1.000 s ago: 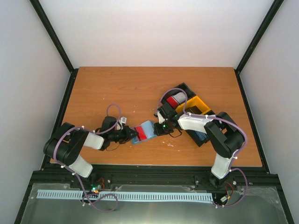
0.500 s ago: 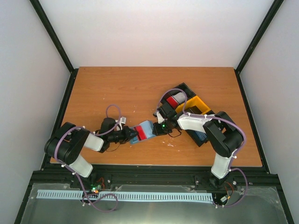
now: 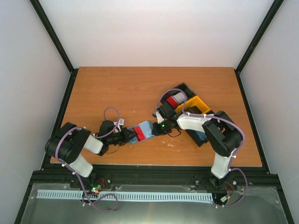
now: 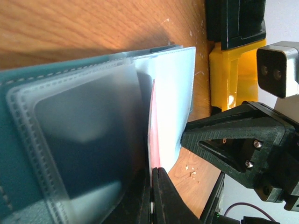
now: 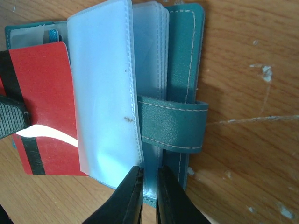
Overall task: Put the credit cards into the card holder
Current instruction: Insert the credit card into the card holder.
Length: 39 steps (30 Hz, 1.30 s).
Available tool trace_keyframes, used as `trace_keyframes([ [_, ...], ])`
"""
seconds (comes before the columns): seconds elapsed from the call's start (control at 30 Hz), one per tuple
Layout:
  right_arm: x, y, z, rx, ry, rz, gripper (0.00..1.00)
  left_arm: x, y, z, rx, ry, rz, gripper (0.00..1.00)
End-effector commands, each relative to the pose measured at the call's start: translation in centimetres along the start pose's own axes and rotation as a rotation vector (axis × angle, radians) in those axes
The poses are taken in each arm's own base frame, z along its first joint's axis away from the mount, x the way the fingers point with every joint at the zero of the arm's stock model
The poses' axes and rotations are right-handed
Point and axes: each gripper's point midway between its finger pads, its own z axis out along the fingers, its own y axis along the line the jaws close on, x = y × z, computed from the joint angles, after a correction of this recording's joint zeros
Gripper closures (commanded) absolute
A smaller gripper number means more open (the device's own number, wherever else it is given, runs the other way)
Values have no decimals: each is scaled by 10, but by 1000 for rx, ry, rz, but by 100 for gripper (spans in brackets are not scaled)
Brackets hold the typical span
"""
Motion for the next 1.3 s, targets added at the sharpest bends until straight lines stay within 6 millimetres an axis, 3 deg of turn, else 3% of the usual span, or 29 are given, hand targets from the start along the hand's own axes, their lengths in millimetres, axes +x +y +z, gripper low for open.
trace_keyframes([
  [0.0, 25, -6, 15, 17, 96, 16, 90, -10, -8, 3, 44, -31, 11, 99],
  [0.1, 26, -5, 15, 12, 101, 13, 90, -11, -16, 5, 83, -27, 24, 99],
  [0.7, 26, -5, 16, 10, 107, 12, 91, -11, -13, 31, 54, 91, 25, 94],
  [0.87, 25, -5, 16, 14, 104, 13, 91, -7, -5, 30, -1, 111, -18, 84],
  [1.27, 24, -6, 18, 14, 98, 11, 91, 2, 11, 22, -258, 164, 8, 47],
])
